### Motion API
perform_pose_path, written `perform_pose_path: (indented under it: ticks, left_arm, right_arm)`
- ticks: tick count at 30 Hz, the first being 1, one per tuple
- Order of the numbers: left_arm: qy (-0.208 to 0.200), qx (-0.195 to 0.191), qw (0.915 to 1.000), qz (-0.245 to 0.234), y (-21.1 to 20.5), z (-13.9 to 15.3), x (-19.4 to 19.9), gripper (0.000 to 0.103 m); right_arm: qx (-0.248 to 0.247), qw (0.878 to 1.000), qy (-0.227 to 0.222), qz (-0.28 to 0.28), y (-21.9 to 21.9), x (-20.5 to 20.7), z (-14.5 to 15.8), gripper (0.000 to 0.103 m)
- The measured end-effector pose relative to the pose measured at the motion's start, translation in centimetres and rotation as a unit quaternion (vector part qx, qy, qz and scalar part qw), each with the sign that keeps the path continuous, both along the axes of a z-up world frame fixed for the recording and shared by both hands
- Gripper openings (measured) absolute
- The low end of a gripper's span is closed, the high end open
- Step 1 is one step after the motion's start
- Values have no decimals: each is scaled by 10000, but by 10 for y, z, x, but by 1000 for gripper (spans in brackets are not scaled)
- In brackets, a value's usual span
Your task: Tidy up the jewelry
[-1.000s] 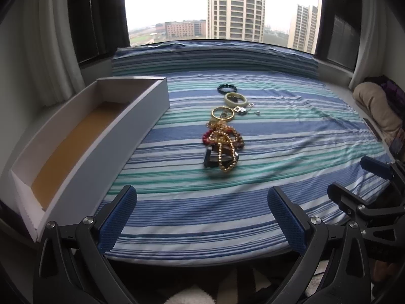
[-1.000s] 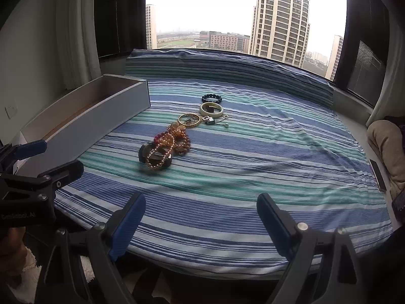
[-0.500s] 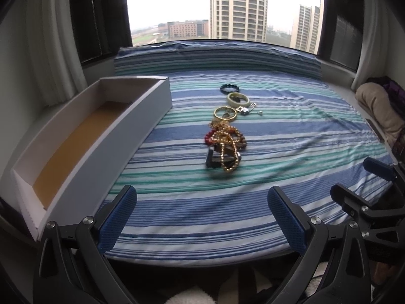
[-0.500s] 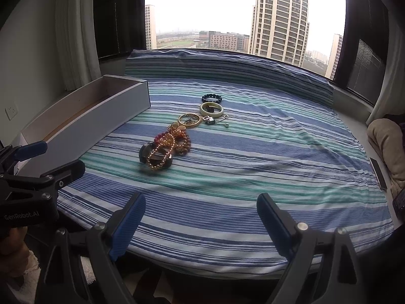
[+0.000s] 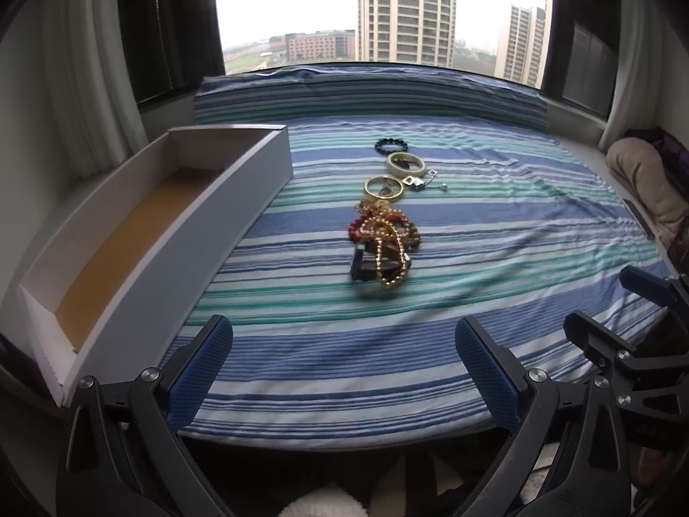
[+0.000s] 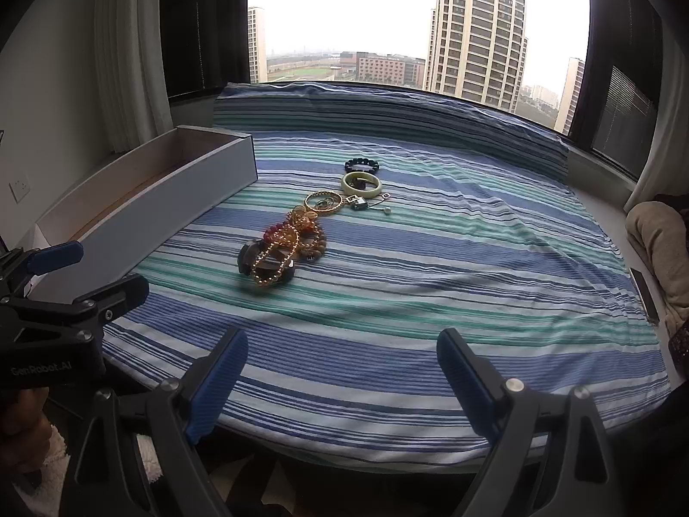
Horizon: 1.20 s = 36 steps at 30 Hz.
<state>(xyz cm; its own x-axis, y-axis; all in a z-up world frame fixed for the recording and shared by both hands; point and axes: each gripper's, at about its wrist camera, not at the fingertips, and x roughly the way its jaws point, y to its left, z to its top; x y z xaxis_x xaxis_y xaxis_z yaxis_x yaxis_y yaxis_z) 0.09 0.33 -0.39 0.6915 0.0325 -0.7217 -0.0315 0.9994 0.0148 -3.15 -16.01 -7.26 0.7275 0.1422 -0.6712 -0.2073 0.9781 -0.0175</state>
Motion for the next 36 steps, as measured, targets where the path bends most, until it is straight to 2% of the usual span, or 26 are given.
perform_pose_path:
  ticks: [36]
  left_arm:
    - [127,12,9999,3,1,-5,1,103]
  right_arm:
    - [-14,10000,14,24,3,-1,0,92]
